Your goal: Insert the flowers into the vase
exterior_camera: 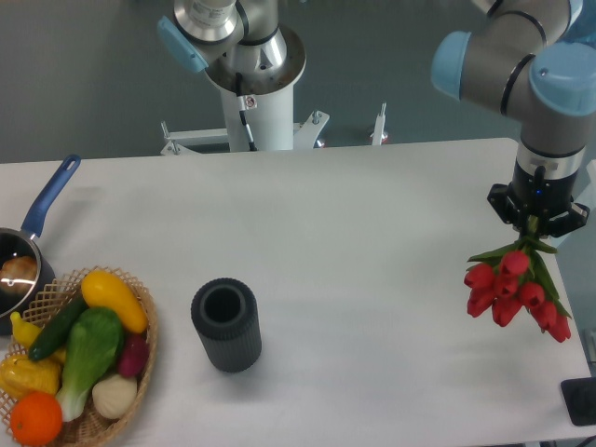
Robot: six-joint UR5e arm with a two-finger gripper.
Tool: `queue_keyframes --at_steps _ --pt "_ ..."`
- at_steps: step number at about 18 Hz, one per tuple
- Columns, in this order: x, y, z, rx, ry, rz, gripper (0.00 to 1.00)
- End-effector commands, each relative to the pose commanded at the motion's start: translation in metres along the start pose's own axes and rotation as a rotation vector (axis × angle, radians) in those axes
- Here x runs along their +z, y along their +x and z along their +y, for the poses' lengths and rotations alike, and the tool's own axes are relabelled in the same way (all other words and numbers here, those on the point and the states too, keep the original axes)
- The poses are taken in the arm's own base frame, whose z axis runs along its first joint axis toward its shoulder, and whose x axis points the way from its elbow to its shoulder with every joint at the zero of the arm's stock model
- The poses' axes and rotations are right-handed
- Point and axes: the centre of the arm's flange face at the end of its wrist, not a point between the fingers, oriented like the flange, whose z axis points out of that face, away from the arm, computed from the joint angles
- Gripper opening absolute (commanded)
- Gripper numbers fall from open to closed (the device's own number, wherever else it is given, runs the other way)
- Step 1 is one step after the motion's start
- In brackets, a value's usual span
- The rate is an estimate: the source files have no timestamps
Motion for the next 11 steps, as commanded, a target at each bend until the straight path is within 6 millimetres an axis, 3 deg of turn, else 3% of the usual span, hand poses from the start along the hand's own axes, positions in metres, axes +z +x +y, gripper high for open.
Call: queue_keyframes --at_steps 3,6,11 --pt "-0.002 0.001 -0.002 -0.002 0.003 -0.001 0.0" --pt "-0.018 0.005 -0.01 -0.05 0.061 -0.008 0.0" --pt "-0.065 0.025 -0.036 -0.074 0.305 0.012 0.0"
